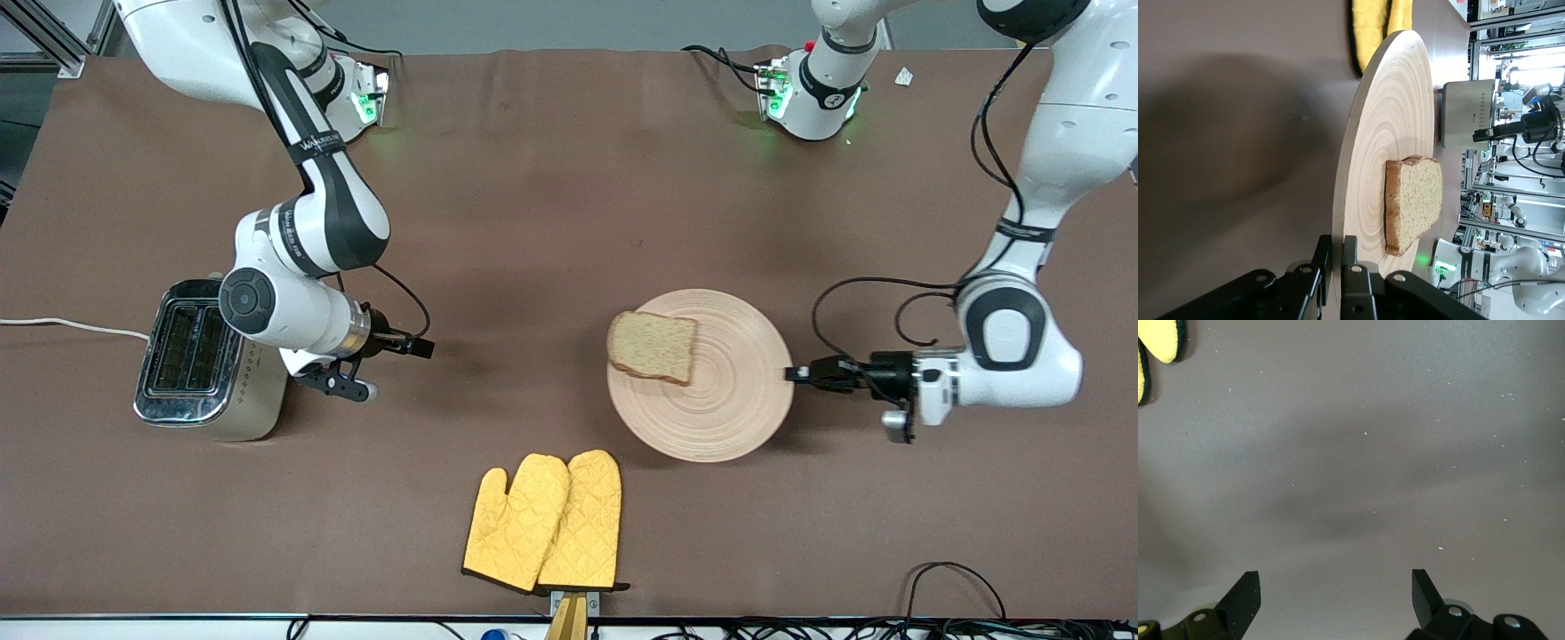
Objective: Move plate and put bread in toaster
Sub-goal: 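Slide the plate with the left gripper toward the right gripper, then grasp the bread slice with the right gripper while the left gripper releases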
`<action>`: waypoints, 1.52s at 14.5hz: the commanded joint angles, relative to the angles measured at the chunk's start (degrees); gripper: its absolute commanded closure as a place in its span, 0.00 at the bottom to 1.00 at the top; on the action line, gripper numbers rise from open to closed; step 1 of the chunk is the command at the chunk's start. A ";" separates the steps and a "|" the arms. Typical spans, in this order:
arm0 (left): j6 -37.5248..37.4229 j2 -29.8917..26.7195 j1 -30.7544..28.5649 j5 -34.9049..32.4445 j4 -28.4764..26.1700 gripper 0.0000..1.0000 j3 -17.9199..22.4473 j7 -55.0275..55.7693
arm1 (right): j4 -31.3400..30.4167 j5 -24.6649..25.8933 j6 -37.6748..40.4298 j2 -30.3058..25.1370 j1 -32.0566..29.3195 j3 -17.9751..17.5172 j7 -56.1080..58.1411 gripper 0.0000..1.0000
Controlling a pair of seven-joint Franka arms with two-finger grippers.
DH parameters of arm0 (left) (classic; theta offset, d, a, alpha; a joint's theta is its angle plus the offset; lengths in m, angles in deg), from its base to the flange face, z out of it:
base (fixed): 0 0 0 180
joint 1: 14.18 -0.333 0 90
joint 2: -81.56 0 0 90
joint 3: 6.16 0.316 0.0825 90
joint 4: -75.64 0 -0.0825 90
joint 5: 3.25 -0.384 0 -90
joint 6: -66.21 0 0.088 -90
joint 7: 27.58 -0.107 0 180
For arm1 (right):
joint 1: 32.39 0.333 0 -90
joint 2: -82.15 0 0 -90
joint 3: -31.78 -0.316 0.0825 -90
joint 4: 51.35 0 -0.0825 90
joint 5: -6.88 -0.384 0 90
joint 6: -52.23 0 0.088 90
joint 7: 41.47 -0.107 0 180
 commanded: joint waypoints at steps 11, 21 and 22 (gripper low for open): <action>24.97 0.98 19.18 19.25 -8.28 0.99 -6.00 0.05 | -1.65 -1.18 -2.30 1.68 -0.88 0.14 -2.39 0.00; 28.75 8.45 21.06 23.14 -7.30 0.52 -5.48 -12.87 | -6.74 -1.27 -2.66 1.51 4.13 0.14 -8.99 0.00; 28.75 8.19 20.01 23.14 -7.30 0.01 -5.39 -12.00 | -7.80 -1.27 -2.57 0.81 4.57 0.14 -8.99 0.00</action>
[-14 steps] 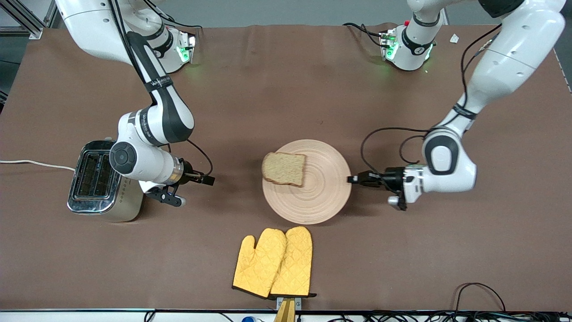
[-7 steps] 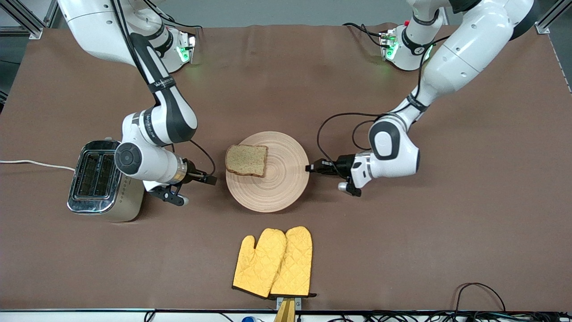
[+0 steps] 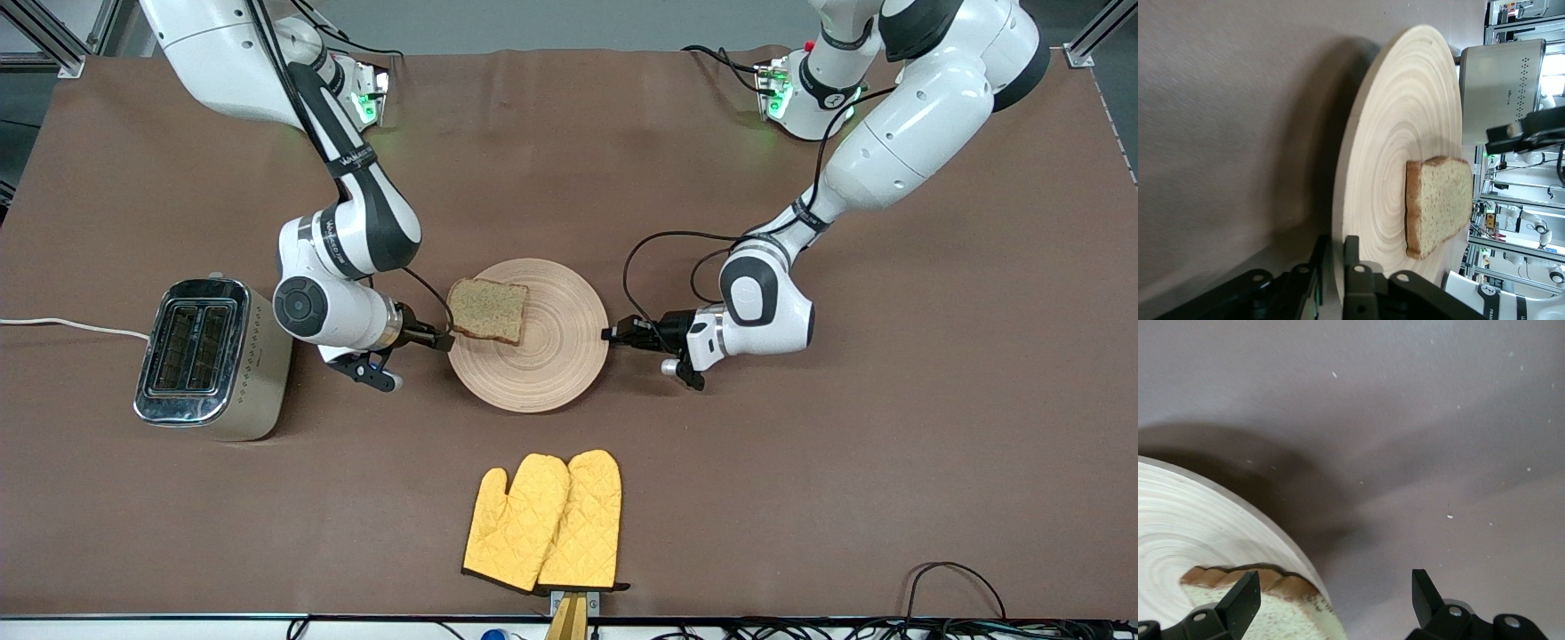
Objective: Move plate and put bread in toaster
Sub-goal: 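Grasp the bread slice with the right gripper while the left gripper releases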
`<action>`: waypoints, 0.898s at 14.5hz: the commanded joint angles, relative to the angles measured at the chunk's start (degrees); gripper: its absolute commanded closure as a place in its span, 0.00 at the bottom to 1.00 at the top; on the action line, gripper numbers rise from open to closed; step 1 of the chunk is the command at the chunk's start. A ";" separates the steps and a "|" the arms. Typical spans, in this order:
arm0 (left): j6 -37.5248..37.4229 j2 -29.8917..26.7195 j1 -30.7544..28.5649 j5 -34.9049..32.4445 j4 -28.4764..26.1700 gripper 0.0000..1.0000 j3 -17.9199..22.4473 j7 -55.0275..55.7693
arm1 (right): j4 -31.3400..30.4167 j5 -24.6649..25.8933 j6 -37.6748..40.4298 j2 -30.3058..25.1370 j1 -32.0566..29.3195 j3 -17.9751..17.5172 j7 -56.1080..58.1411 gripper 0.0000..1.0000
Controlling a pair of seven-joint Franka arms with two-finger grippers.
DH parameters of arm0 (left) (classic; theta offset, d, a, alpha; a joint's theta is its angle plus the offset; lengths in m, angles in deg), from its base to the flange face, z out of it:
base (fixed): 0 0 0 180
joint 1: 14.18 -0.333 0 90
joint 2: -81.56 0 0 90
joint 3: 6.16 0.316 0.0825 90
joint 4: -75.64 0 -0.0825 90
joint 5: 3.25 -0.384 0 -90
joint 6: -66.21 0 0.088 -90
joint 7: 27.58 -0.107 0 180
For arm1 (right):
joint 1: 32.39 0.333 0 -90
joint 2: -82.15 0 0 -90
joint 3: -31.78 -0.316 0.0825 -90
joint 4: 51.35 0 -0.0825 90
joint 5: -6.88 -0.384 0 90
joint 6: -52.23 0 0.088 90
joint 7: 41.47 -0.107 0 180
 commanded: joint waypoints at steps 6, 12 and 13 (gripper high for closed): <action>-0.56 -9.18 -8.84 -0.69 -0.14 0.00 0.03 5.79 | -4.10 -1.42 1.07 -2.76 4.02 -0.02 -3.64 0.00; -1.17 -12.36 -13.49 -22.64 3.81 0.00 -0.32 31.96 | -5.60 -1.51 0.90 -2.67 7.46 -0.19 -5.40 0.00; -2.83 -14.02 -13.50 -25.46 4.33 0.00 -0.23 36.87 | -6.29 -1.51 0.37 -2.67 7.54 -0.11 -5.49 0.00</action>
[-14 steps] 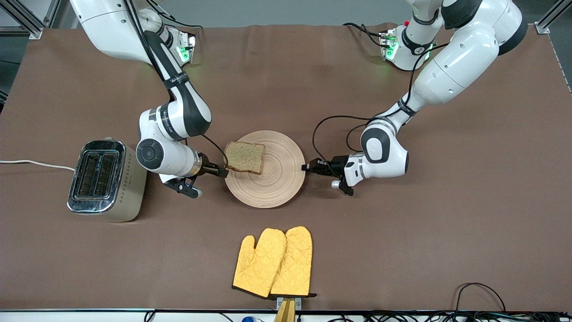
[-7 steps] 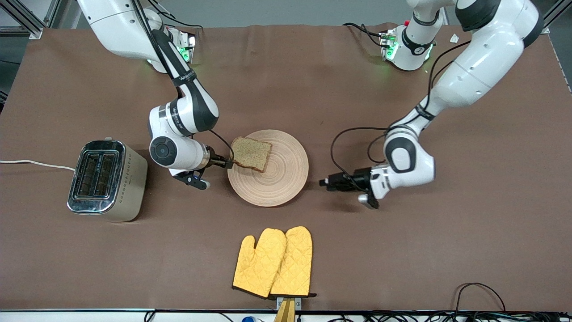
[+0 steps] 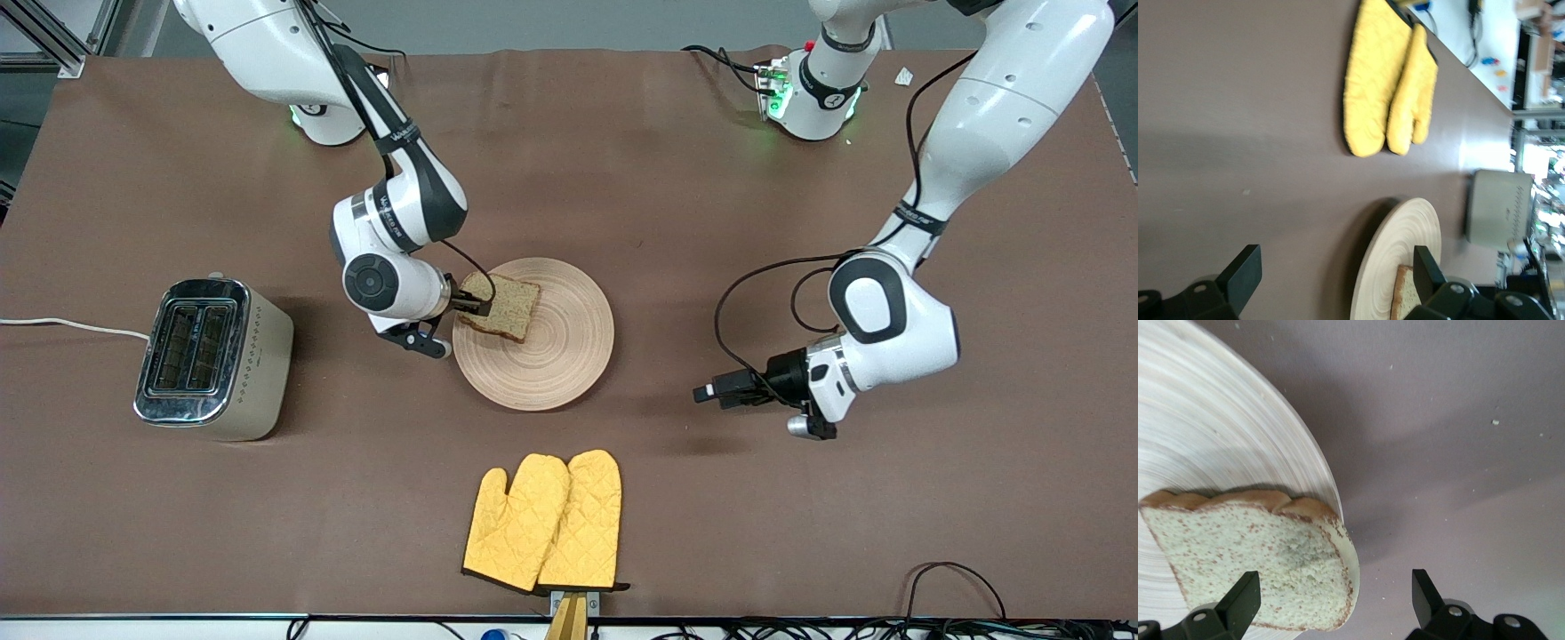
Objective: Move plate and put bread in toaster
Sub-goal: 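Grasp the bread slice with the right gripper while the left gripper releases, then lift the bread with the right gripper while the left gripper withdraws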
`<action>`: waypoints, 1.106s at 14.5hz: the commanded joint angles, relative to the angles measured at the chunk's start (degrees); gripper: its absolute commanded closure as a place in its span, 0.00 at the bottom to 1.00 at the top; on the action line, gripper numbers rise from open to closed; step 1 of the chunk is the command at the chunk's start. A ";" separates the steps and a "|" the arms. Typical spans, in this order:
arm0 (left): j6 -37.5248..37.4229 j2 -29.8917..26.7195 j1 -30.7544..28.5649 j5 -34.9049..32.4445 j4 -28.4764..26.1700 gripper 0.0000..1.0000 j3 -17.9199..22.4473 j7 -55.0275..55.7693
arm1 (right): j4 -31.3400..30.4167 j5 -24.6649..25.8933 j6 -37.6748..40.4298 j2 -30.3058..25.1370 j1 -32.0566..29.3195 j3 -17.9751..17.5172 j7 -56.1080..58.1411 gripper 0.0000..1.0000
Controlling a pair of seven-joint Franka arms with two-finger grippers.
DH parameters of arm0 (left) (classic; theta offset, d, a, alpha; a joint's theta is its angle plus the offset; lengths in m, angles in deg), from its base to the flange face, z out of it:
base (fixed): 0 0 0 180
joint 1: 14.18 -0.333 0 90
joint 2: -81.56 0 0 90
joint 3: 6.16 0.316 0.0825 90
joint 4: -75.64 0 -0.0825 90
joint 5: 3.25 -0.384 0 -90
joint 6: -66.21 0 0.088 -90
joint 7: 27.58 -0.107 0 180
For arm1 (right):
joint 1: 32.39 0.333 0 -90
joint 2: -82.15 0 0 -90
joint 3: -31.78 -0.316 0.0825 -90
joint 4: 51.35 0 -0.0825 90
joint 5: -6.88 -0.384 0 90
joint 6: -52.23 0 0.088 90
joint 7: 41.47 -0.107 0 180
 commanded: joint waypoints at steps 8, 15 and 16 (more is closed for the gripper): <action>-18.16 -12.33 -2.43 -35.68 3.53 0.00 0.11 31.37 | -4.35 -4.01 -3.44 -2.10 1.73 0.15 -0.54 0.23; -42.86 -19.80 -2.26 -53.45 17.78 0.00 -0.24 31.19 | -4.35 -4.01 -3.70 -2.10 1.82 0.15 -0.45 0.47; -43.23 -21.12 -2.43 -54.25 18.05 0.00 0.11 31.02 | -4.35 -4.01 -3.70 -2.10 1.82 0.15 -0.45 0.50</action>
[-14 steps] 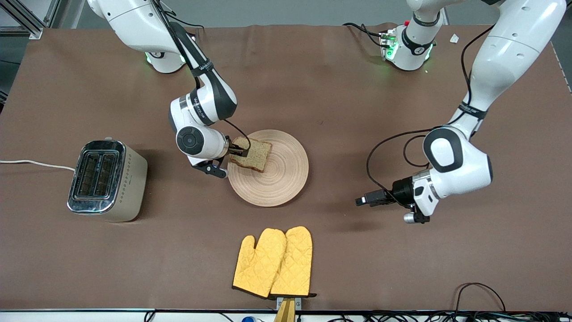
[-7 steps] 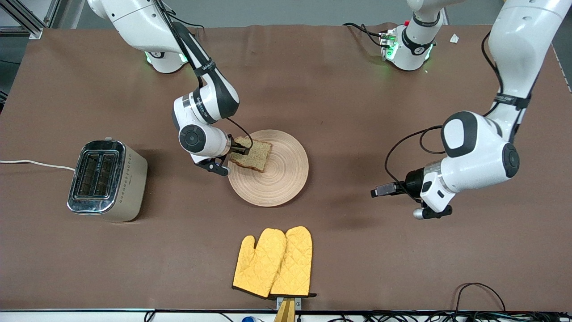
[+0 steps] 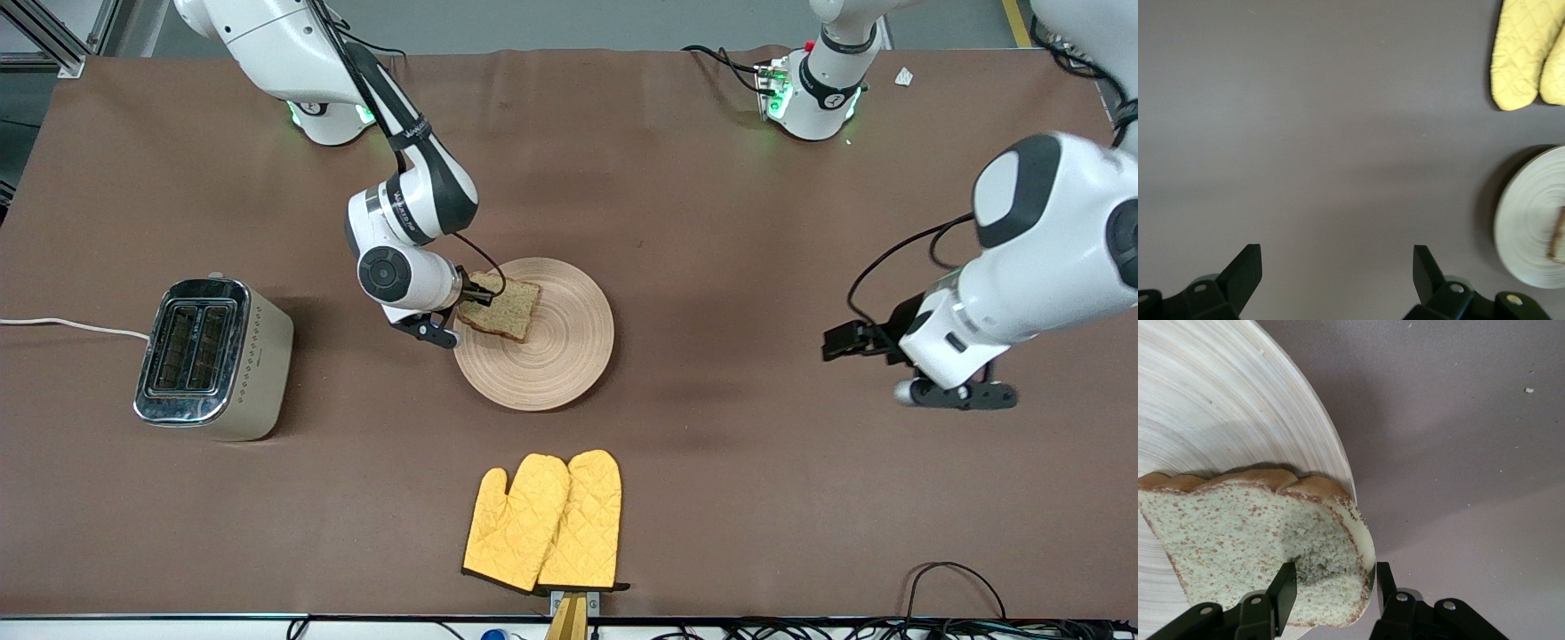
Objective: Move plate and put bread in toaster
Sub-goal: 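Lift the bread with the right gripper while the left gripper withdraws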
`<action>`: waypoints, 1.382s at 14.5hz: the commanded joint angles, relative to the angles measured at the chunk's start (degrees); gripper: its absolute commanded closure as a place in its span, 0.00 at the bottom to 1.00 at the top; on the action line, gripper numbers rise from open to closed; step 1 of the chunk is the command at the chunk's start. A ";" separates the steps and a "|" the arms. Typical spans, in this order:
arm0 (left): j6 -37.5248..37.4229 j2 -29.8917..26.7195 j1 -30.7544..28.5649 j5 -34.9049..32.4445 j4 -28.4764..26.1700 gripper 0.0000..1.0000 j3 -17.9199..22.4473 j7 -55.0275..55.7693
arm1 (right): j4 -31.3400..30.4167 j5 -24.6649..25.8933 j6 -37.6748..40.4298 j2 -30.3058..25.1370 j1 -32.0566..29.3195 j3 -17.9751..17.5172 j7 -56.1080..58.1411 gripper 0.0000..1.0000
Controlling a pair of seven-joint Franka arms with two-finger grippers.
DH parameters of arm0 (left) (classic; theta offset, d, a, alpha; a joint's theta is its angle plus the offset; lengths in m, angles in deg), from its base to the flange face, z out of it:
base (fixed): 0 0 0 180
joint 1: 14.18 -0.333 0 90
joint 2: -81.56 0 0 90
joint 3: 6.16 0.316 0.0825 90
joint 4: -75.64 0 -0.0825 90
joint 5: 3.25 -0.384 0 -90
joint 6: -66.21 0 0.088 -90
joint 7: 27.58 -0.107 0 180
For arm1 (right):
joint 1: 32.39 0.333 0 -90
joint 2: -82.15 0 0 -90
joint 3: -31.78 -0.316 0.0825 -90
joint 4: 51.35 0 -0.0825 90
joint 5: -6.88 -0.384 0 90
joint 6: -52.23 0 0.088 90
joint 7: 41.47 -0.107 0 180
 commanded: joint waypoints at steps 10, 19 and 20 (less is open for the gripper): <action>-12.69 -12.76 -3.44 -7.80 4.70 0.00 0.01 -2.37 | -2.33 -1.23 -2.29 -2.10 0.71 0.17 -0.67 0.97; -15.68 -13.30 -4.14 -3.23 4.79 0.00 -1.57 -1.76 | 10.04 3.66 18.50 -4.64 0.10 1.40 -2.16 0.99; -15.68 -13.30 -4.31 -3.23 4.79 0.00 -1.66 -1.84 | 12.33 7.69 21.84 -5.60 0.10 1.31 -2.42 0.99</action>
